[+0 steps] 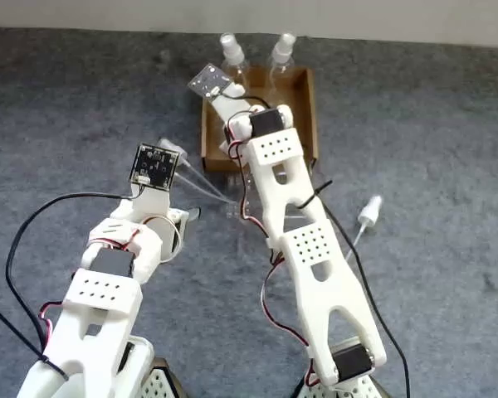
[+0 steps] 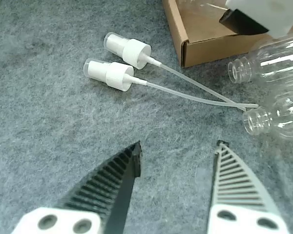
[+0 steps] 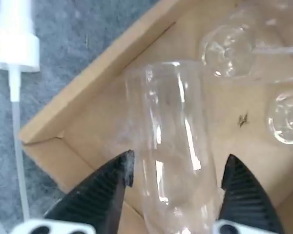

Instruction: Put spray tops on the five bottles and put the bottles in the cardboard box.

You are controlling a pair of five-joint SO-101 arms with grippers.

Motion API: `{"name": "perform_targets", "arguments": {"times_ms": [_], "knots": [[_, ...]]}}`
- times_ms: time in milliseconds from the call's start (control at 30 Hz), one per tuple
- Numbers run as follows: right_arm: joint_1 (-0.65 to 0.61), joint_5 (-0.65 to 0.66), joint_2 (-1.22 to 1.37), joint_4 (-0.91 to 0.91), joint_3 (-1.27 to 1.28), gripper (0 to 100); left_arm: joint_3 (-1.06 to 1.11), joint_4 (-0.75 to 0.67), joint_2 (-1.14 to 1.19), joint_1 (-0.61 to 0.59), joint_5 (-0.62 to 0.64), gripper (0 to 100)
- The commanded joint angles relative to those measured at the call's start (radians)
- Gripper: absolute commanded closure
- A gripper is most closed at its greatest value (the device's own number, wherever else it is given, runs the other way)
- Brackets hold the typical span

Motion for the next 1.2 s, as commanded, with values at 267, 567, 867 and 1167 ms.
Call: {"name": "perform_targets", "arguments": {"times_ms": [267, 567, 867, 1167], "knots": [[0.015, 0.012, -0.025, -0.001, -0.124, 88.9, -0.004, -0.018, 0.002, -0.012, -0.005, 81], [0.016, 0.006, -0.159, 0.008, -0.124, 88.9, -0.004, -0.018, 0.002, -0.012, -0.005, 81], [0.01, 0.005, -0.302, 0.14, -0.124, 88.9, -0.004, -0.018, 0.002, -0.012, -0.005, 81], [0.054, 0.006, -0.469, 0.263, -0.119, 89.0, -0.004, -0.018, 0.002, -0.013, -0.005, 81]]}}
